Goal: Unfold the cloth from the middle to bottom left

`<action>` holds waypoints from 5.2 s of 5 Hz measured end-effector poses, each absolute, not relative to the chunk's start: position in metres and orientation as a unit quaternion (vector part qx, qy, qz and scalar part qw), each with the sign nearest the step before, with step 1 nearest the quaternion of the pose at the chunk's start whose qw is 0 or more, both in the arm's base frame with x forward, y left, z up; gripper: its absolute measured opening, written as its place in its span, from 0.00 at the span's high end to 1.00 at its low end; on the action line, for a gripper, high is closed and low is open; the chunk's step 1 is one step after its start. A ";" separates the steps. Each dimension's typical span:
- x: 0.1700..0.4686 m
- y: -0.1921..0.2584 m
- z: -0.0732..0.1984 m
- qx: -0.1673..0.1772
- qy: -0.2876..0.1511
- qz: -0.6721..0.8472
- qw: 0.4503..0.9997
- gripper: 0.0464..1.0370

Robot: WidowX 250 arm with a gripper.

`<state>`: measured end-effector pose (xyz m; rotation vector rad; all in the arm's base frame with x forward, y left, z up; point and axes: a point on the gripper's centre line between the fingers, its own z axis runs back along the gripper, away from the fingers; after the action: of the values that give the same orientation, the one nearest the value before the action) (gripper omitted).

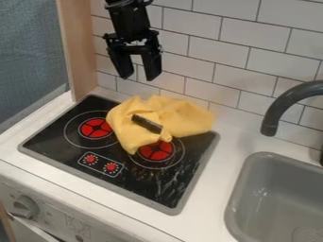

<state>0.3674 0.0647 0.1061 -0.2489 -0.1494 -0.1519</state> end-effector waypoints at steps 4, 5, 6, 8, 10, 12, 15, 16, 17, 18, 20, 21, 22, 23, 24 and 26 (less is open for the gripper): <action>0.337 0.060 0.072 -0.076 -0.027 0.029 0.996 0.04; 0.340 0.045 0.069 -0.075 -0.031 0.030 0.996 0.04; 0.343 0.040 0.069 -0.077 -0.034 0.033 0.996 0.04; 0.355 0.040 0.053 -0.072 -0.014 0.028 0.997 0.04; 0.355 0.040 0.049 -0.073 -0.010 0.013 0.997 0.40; 0.356 0.036 0.049 -0.084 -0.015 0.001 0.996 0.91; 0.342 0.037 0.080 -0.103 -0.025 -0.042 0.994 1.00; 0.333 0.046 0.094 -0.117 -0.028 -0.042 0.992 1.00; 0.319 0.055 0.092 -0.119 0.003 -0.049 0.992 1.00; 0.299 0.064 0.082 -0.112 0.046 -0.055 0.991 1.00; 0.271 0.094 0.058 -0.026 0.096 -0.053 0.994 1.00; 0.268 0.104 0.051 0.003 0.117 -0.059 0.991 1.00; 0.267 0.116 0.037 0.020 0.149 -0.047 0.988 1.00; 0.260 0.128 0.031 0.041 0.170 -0.040 0.984 1.00; 0.257 0.135 0.030 0.053 0.176 -0.042 0.982 0.97; 0.251 0.145 0.027 0.041 0.171 -0.017 0.984 0.55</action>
<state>0.2511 0.1447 0.0270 0.0822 0.3440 -0.0343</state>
